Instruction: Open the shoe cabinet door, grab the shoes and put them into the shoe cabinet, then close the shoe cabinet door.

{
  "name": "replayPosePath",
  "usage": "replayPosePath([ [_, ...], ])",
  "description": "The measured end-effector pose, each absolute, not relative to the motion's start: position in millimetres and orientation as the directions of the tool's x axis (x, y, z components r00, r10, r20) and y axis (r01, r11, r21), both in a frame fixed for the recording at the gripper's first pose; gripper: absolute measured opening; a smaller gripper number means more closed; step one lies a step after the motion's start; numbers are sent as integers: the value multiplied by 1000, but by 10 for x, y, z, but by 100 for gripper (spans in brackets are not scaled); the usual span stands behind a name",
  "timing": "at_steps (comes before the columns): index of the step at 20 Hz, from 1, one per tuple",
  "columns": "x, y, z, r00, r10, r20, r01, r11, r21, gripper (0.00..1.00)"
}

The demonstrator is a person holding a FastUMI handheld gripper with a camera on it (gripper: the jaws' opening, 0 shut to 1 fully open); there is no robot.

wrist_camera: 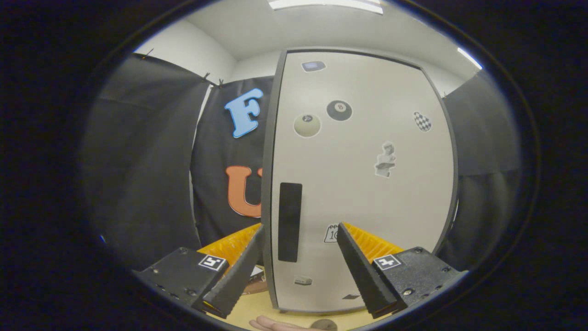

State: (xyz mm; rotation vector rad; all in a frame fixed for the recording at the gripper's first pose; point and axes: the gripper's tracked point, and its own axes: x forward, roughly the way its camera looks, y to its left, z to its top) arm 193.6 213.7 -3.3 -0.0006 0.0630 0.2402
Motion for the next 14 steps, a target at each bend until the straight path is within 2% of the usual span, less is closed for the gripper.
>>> replayPosePath([
  [2,2131,2207,-80,967,243,-78,-243,970,19,100],
  [6,2340,2283,-87,963,259,-73,-262,965,-23,85],
  [9,2368,2353,-91,957,275,-94,-273,962,33,65],
  [10,2370,2430,-87,949,298,-100,-294,954,49,61],
  [12,2375,2406,-109,956,264,-130,-262,965,27,37],
  [14,2352,2384,-120,953,267,-145,-266,964,24,31],
])
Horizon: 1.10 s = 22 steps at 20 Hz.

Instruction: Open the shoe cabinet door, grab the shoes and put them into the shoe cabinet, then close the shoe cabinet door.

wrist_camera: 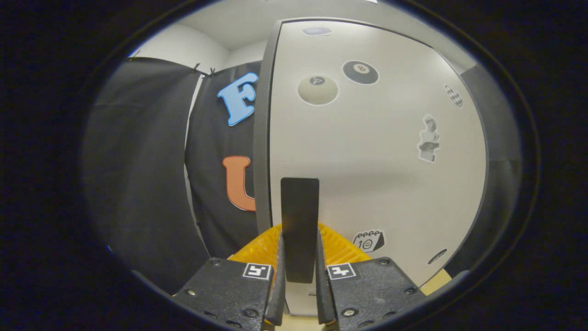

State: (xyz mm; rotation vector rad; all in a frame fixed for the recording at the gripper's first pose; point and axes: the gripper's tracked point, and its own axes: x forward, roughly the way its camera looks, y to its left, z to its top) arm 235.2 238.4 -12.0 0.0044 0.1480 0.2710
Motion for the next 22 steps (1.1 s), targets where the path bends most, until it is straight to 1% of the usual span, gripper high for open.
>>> replayPosePath([
  [2,2318,2370,-124,942,290,-167,-285,957,49,28],
  [8,2017,2298,-88,907,373,-196,-367,928,70,27],
  [16,1724,2106,-67,845,503,-180,-497,864,77,26],
  [22,1608,1963,-46,814,559,-161,-554,829,75,26],
])
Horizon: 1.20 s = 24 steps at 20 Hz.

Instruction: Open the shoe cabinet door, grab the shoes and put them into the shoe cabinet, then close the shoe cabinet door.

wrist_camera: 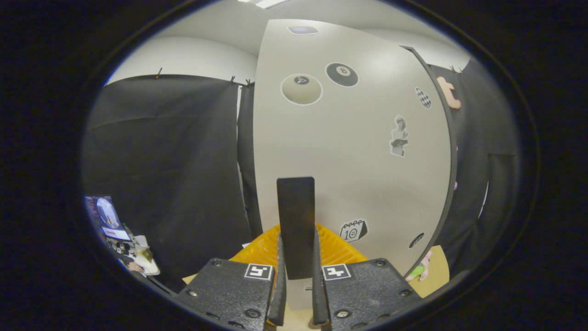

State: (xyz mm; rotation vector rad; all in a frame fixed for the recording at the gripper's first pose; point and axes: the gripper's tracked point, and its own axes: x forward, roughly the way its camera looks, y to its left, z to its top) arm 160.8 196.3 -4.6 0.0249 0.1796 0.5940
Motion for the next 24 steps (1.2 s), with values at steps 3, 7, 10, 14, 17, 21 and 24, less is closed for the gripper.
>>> replayPosePath([
  [3,1608,1866,-76,791,593,-151,-586,805,94,26],
  [7,1603,1741,-47,797,590,-130,-585,807,75,26],
  [10,1601,1690,-48,809,574,-123,-571,818,61,26],
  [14,1571,1604,-54,825,550,-134,-546,835,63,26],
  [17,1598,1486,-60,852,506,-131,-507,861,29,25],
  [21,1682,1263,-38,898,425,-114,-428,904,-6,24],
  [24,1756,1038,-16,934,343,-99,-347,937,-30,20],
])
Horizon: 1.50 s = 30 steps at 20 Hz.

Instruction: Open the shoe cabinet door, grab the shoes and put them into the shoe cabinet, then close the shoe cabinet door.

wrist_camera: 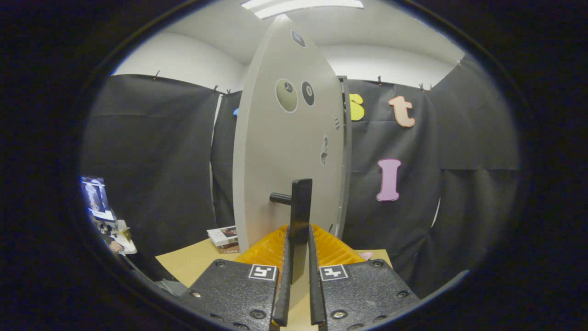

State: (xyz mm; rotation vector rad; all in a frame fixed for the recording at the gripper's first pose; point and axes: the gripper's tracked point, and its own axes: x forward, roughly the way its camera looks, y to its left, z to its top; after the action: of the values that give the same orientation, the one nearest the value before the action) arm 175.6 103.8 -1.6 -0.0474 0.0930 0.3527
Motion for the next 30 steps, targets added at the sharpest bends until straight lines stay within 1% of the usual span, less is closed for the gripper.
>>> replayPosePath([
  [2,1757,931,-14,954,283,-100,-285,958,-7,16],
  [3,1763,890,-12,962,254,-102,-256,967,0,12],
  [4,1749,825,-18,967,234,-104,-236,972,-2,10],
  [5,1742,787,-10,968,231,-102,-232,973,6,7],
  [6,1733,824,-23,959,260,-109,-260,966,17,4],
  [8,1706,900,-24,944,314,-102,-311,949,51,5],
  [9,1702,921,-13,945,312,-100,-308,950,49,7],
  [13,1645,710,-2,968,224,-115,-227,974,-20,7],
  [16,1426,674,281,991,135,-21,-136,988,-70,8],
  [17,1320,716,331,993,118,-10,-118,990,-76,12],
  [19,1062,800,339,994,105,-9,-106,990,-90,32],
  [20,970,837,335,997,83,-8,-84,993,-88,40],
  [22,914,1041,388,996,84,17,-82,992,-96,71],
  [24,893,1315,330,992,123,19,-122,990,-65,100],
  [27,962,1647,169,987,162,11,-162,987,1,100],
  [30,1088,1966,-9,985,168,47,-170,985,29,100],
])
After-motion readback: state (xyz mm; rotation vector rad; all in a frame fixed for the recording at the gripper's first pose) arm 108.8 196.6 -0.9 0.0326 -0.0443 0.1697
